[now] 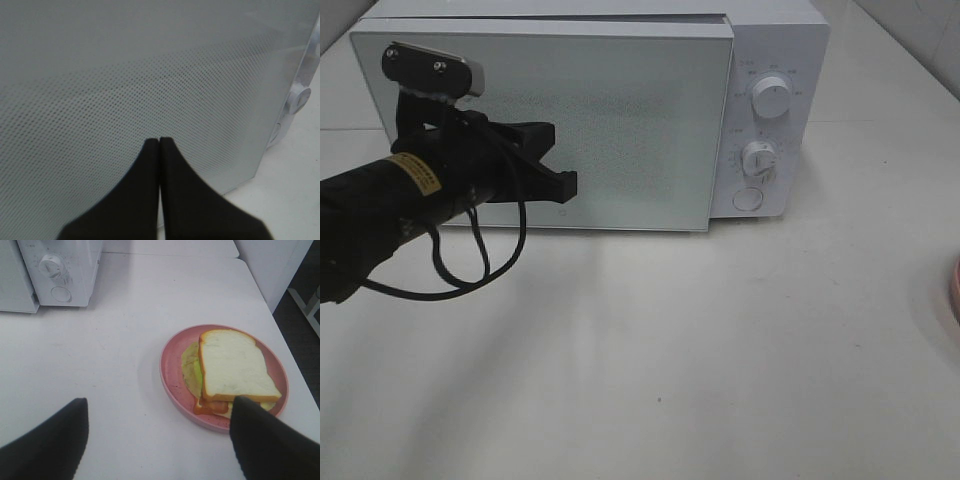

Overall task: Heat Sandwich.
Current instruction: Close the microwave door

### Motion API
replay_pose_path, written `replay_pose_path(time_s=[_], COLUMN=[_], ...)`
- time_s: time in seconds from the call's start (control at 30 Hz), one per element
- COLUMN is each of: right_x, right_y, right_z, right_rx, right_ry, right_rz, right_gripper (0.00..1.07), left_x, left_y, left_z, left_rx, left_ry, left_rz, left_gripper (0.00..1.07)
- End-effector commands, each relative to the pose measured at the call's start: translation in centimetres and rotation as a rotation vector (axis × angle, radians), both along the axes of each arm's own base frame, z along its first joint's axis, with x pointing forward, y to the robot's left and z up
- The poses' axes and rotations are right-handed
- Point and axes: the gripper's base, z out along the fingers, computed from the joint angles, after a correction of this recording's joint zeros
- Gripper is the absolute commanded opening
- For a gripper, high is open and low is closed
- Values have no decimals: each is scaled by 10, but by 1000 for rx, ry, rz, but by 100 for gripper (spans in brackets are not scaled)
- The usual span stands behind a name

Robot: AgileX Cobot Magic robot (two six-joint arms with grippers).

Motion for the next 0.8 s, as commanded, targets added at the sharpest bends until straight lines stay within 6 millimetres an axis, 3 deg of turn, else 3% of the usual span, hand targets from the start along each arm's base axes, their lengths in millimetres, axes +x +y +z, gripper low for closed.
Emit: replay_pose_path(time_s=[0.03,0.6,0.8], right_x=[-5,-5,-5], right_y=[0,0,0], right_z=[0,0,0], right_rx=[5,5,5], right_ry=[-31,-31,-31], right_rz=[-10,-10,-10], right_gripper=[75,75,75], left_x=[6,35,45], left_y=[-12,-70,-81], left_z=[4,6,7], left_rx=[4,-18,-25], left_ry=[-1,7,-1], left_rz=[-3,-36,-33], left_gripper=[0,0,0])
